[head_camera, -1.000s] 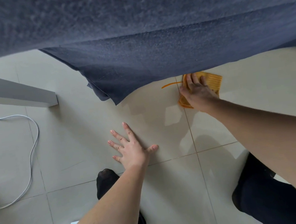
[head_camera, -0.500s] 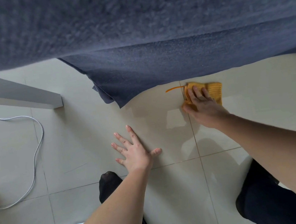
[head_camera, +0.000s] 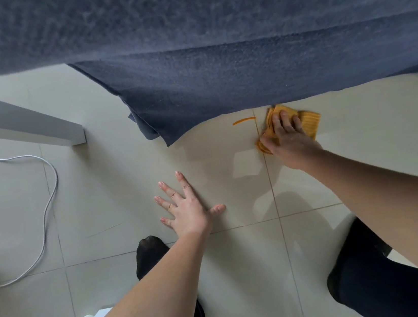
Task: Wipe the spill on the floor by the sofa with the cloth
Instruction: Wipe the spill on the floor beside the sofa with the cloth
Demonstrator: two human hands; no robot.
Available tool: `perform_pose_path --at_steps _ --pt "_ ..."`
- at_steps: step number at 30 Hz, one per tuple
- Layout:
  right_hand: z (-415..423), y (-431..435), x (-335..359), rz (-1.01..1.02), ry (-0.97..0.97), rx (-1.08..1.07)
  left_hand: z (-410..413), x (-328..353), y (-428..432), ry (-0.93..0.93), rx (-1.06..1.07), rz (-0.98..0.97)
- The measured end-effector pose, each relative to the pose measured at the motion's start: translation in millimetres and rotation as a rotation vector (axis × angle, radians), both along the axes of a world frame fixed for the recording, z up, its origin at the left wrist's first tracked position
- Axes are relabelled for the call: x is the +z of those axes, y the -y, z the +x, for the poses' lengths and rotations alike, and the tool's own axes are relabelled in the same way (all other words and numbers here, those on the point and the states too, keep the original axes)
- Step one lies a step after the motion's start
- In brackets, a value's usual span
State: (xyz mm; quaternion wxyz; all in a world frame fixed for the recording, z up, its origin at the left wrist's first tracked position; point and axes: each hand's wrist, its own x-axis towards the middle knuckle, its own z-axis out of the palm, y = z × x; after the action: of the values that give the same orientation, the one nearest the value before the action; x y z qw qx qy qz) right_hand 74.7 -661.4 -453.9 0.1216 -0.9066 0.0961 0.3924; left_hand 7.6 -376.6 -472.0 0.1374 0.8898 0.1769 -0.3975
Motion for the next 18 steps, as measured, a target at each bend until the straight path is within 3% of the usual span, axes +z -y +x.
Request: perform_pose_path --at_steps 4,9,14,18 --pt "28 -17 -5 0.046 -0.001 -0.131 0 1 0 0.003 -0.009 0.005" --pt "-14 -6 -5 0.012 0.026 0.012 0 0 0 0.007 -0.008 0.015" --pt "31 -19 -12 0.032 0.023 -0.250 -1 -2 0 0.014 -0.008 0.020" --pt "12 -26 -4 0.075 0.033 -0.023 -1 -2 -1 0.016 0.002 0.005"
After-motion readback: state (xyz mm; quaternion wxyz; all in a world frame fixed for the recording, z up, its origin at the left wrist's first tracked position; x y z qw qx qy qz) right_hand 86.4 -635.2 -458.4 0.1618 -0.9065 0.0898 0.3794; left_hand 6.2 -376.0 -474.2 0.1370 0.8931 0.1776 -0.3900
